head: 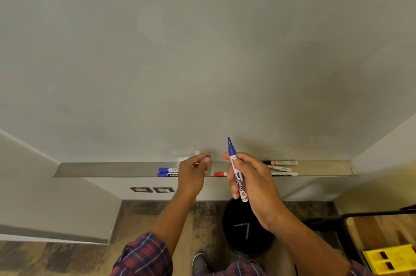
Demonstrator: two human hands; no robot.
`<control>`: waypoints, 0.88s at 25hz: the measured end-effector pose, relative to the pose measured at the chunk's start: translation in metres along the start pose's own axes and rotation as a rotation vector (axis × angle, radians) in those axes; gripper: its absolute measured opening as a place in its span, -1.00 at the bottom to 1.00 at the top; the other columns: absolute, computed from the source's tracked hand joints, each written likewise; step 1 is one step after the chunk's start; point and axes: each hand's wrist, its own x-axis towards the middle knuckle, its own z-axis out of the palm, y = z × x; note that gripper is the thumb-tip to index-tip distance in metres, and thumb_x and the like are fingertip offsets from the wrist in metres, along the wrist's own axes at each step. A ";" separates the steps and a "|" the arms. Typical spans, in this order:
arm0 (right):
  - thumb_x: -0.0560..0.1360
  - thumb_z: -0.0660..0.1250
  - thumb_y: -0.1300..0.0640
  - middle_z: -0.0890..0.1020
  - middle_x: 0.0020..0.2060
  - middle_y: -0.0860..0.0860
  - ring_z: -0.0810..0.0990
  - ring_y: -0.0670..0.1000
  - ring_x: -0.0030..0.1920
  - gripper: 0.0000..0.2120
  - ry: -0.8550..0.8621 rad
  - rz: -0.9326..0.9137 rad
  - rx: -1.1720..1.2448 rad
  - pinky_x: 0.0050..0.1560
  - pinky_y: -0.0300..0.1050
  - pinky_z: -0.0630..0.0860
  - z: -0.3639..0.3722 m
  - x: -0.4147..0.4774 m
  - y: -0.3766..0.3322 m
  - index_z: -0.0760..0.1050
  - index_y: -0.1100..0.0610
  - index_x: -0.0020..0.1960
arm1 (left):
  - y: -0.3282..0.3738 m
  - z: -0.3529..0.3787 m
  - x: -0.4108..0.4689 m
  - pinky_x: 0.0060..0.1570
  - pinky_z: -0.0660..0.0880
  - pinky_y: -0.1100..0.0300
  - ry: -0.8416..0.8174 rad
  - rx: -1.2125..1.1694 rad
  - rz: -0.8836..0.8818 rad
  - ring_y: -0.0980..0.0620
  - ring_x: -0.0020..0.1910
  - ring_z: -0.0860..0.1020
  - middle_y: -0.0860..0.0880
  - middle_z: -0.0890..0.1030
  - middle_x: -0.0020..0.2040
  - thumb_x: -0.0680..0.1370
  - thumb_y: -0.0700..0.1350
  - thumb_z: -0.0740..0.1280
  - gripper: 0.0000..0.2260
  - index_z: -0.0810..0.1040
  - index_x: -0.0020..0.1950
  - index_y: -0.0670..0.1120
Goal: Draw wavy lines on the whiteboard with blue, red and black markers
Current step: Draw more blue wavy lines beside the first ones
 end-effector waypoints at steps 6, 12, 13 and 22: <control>0.73 0.16 0.15 0.58 -0.29 0.05 0.45 0.00 -0.41 -0.73 0.018 -0.035 -0.066 -0.35 -0.14 0.49 -0.002 0.000 -0.002 0.62 0.04 0.26 | -0.045 -0.006 0.046 0.13 0.51 0.19 -0.165 0.765 0.194 -0.01 -0.03 0.62 -0.04 0.72 0.04 0.67 -0.20 0.39 -0.83 0.75 0.19 -0.07; 0.71 0.20 0.12 0.62 -0.24 0.04 0.50 0.00 -0.37 -0.76 -0.014 -0.055 -0.128 -0.31 -0.16 0.54 -0.001 -0.002 -0.004 0.58 0.02 0.29 | -0.064 0.000 0.063 0.27 0.35 0.08 -0.171 1.193 0.394 0.03 0.02 0.55 0.03 0.70 -0.05 0.67 -0.08 0.40 -0.88 0.74 0.11 0.04; 0.71 0.21 0.12 0.63 -0.23 0.05 0.51 0.00 -0.35 -0.77 -0.019 -0.062 -0.138 -0.29 -0.16 0.55 0.000 -0.002 -0.004 0.58 0.02 0.29 | -0.066 0.001 0.065 0.30 0.33 0.07 -0.176 1.220 0.407 0.02 0.06 0.55 0.03 0.70 -0.03 0.67 -0.08 0.40 -0.88 0.74 0.12 0.04; 0.70 0.22 0.20 0.65 -0.26 0.02 0.57 -0.03 -0.34 -0.82 -0.025 -0.144 -0.182 -0.27 -0.21 0.56 0.003 0.001 -0.017 0.58 0.18 0.19 | -0.084 -0.001 0.066 0.42 0.27 -0.06 -0.228 1.337 0.386 -0.06 0.22 0.55 -0.03 0.66 0.11 0.65 -0.19 0.37 -0.74 0.66 0.27 0.09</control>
